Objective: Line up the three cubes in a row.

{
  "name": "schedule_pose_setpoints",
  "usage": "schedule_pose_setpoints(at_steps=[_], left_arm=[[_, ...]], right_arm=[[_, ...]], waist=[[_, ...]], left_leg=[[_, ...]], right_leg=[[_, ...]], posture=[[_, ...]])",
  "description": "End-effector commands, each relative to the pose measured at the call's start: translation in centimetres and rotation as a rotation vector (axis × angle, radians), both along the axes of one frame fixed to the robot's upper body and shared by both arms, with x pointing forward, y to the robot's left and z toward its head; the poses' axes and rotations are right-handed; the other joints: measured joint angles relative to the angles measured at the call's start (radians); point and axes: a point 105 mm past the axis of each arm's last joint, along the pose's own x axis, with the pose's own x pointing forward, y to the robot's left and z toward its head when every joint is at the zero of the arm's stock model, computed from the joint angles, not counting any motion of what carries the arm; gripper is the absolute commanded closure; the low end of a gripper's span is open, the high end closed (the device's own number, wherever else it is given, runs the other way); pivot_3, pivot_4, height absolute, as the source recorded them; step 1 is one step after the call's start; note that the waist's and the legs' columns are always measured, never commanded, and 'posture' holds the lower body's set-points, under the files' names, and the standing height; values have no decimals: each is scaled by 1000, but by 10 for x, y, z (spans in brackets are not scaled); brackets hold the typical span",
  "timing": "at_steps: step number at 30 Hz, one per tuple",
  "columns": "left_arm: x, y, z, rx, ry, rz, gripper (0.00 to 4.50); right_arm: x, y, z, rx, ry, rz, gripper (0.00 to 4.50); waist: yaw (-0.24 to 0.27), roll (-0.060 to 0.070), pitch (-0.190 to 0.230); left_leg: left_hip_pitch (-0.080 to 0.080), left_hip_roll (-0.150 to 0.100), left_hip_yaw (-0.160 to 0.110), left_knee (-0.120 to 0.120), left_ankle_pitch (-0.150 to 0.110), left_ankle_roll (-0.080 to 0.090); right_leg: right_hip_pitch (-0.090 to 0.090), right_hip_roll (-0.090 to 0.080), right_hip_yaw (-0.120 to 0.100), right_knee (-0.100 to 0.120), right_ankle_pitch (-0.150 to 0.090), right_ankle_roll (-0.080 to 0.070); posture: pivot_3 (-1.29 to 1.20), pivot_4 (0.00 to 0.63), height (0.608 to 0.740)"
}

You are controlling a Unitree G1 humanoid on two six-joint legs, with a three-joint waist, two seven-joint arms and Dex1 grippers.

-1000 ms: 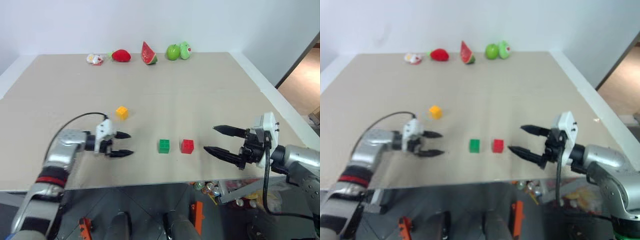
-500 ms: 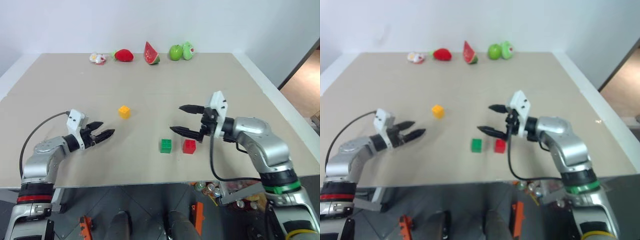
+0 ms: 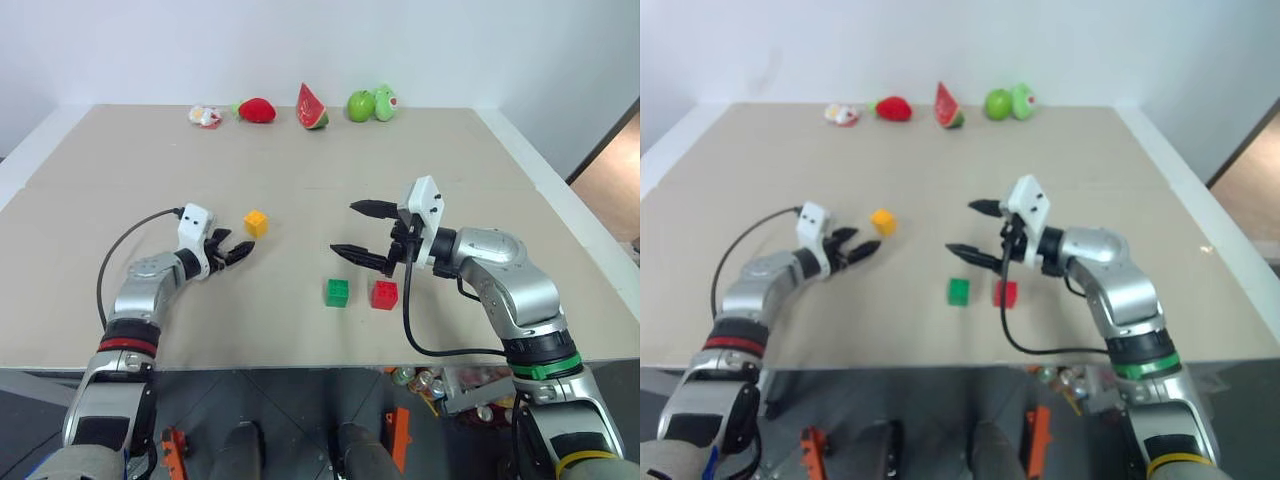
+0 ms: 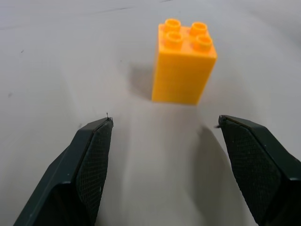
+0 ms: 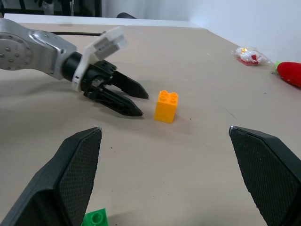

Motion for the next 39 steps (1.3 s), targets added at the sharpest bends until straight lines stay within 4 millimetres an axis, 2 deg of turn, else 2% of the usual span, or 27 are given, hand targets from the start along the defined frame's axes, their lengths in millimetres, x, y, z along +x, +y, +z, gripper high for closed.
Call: schedule_pose_setpoints(at_steps=[1,12,15,20,24,26,30,33,35,37,39], left_arm=[[10,-10,-1,24,6,-15,794],[27,-30,1,59,17,-32,794],[29,-34,2,50,8,-33,1528],[26,-32,-2,63,2,-47,3199],[25,-26,0,68,-5,-38,3203],[20,-28,9,48,-39,-110,3203],[-8,-33,23,49,-119,-344,3203],[-48,-24,19,152,-162,-550,3203],[-70,-22,20,162,-176,-648,3203],[-89,-24,19,146,-175,-743,3203],[-100,-28,16,162,-166,-796,3203]], right_arm=[[-5,-4,16,23,-60,-12,0],[-7,-6,15,30,-57,-26,0],[-7,-7,15,33,-56,-33,0],[-7,-10,14,25,-54,-46,0],[-8,-11,13,24,-52,-47,0],[-8,-12,14,22,-54,-47,0],[-18,-16,15,16,-32,-7,0],[-49,-27,12,11,51,112,0],[-61,-34,12,23,88,147,0],[-64,-43,10,26,114,124,0],[-63,-49,7,7,123,96,0]], waist=[[1,0,0],[1,0,0],[2,0,0],[2,0,0],[1,0,0],[-1,0,0],[-2,0,0],[-3,0,0],[-3,0,0],[-3,0,0],[0,0,0]], left_leg=[[0,0,0,0,1,0],[-1,-1,0,0,2,0],[-1,-1,0,0,2,0],[-2,-1,0,0,2,0],[-1,-1,0,-1,2,0],[-1,-1,0,-1,2,0],[-2,0,0,-2,2,-1],[-3,0,0,-5,2,-1],[-2,1,0,-5,0,-5],[-2,1,0,-5,-2,-4],[-2,1,0,-4,-2,-4]], right_leg=[[0,0,0,0,0,0],[0,0,0,0,2,1],[0,-1,0,0,2,1],[0,-1,0,0,2,2],[0,-1,0,0,1,2],[-1,0,0,0,1,2],[-2,-1,0,0,1,1],[-3,0,0,0,0,-1],[-3,0,0,0,0,-2],[-3,0,0,1,-1,-3],[-3,0,-1,0,-6,-5]], posture=[[0,150,740],[0,150,740],[0,150,740],[0,150,740],[0,150,740],[0,150,740],[0,150,740],[0,150,740],[0,150,740],[0,150,740],[0,150,740]])
